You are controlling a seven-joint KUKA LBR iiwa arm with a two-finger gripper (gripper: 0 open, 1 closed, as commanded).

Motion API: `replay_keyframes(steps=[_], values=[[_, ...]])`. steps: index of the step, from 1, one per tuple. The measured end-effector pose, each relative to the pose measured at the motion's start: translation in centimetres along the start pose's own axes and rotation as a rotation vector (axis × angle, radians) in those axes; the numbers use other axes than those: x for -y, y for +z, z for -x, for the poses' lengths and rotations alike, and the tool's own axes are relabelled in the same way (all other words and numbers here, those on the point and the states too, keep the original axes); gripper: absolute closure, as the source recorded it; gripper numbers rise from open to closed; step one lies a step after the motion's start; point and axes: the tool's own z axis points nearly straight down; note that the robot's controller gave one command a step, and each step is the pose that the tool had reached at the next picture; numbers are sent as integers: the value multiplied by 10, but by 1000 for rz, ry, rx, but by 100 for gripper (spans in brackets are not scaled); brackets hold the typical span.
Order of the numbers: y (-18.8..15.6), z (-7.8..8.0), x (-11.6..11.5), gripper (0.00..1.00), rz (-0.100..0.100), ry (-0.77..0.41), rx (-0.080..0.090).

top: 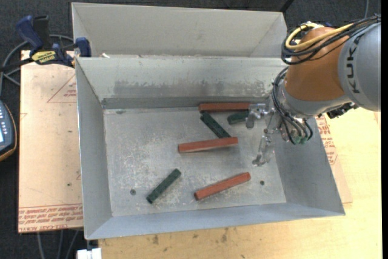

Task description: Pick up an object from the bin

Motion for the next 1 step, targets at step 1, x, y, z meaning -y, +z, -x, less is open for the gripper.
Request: replay_keyframes(steps=[1], values=[[69,27,-54,0,0,7,2]])
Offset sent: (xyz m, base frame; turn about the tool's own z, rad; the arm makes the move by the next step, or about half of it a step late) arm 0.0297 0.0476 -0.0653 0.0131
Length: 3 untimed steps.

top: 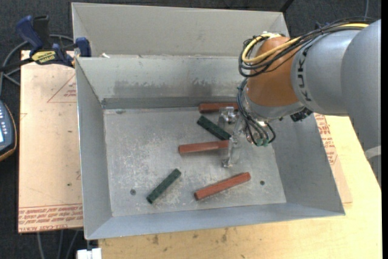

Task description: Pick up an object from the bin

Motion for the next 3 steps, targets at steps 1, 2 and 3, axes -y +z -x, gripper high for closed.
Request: replay_keyframes(steps=[1,2,3], values=[[-4,1,4,100,-4,4,5],[-181,0,24,100,-6,-204,15],[-176,-1,23,0,-4,-205,7]])
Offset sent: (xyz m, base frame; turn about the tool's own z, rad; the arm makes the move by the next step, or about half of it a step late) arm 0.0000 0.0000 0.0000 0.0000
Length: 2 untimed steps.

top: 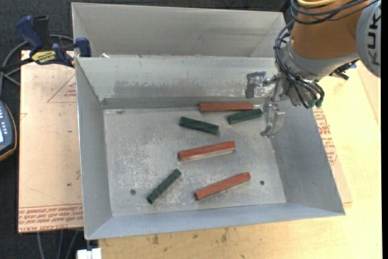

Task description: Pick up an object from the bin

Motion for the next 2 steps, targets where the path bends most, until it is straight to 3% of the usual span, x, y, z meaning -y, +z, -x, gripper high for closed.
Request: replay_keyframes(steps=[1,2], values=[[123,-11,-55,0,5,-150,-11],[176,-13,-61,0,3,-195,-7]])
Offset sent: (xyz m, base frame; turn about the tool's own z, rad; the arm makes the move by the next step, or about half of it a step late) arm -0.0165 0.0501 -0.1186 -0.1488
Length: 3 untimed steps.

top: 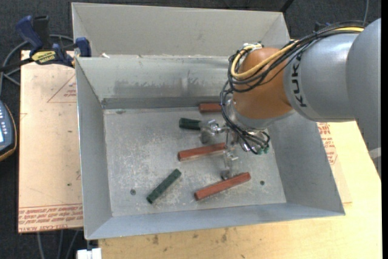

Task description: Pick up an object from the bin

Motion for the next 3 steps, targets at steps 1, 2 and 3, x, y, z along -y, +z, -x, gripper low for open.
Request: replay_keyframes(steps=[1,2,3], values=[[-4,2,1,100,-3,-1,6],[-165,7,13,100,-7,-133,15],[-218,-21,26,100,-7,-210,11]])
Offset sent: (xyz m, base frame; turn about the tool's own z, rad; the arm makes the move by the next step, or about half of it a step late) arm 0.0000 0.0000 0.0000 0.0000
